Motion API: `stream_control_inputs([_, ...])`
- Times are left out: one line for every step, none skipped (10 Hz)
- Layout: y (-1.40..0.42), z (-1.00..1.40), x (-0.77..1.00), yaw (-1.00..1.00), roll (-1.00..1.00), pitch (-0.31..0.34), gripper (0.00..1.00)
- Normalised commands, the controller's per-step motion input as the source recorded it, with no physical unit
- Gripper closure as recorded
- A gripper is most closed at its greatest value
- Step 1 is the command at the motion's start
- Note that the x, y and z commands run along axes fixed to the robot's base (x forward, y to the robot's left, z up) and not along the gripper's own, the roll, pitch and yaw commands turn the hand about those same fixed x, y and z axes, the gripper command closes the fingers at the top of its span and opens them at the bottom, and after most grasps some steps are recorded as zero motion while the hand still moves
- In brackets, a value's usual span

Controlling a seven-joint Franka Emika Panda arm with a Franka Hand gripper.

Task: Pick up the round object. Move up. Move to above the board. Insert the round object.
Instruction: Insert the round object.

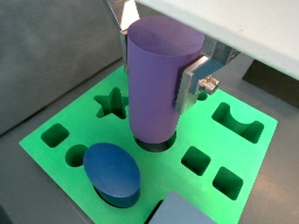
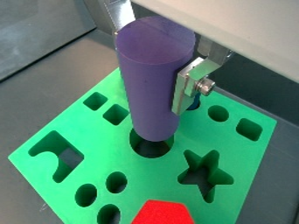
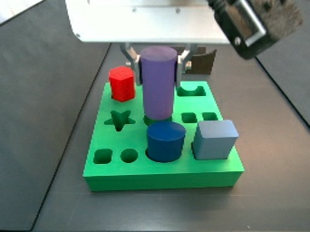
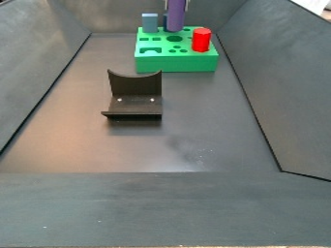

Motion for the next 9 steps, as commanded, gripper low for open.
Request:
stream_control_inputs([0.00, -0.31, 0.04, 0.00, 0.06, -0.014, 1.00])
stream_control_inputs([0.00, -0.29, 0.09, 0.00, 0.03, -0.014, 1.00])
stream_control_inputs([0.00, -0.29, 0.08, 0.00, 0.04, -0.007, 1.00])
stream_control_inputs([0.00, -0.32, 0.02, 0.00, 0.06, 0.000, 1.00])
stream_control_inputs([0.04, -0.27, 0.13, 0.01, 0.04, 0.000, 1.00])
stream_control_inputs([0.11, -0.21, 0.19, 0.02, 0.01, 0.000, 1.00])
stream_control_inputs([0.18, -0.19, 0.17, 0.01, 0.00, 0.000, 1.00])
stream_control_inputs([0.18, -0.21, 0.15, 0.00, 0.01, 0.000, 1.00])
stream_control_inputs([0.11, -0.33, 0.11, 0.00, 0.02, 0.000, 1.00])
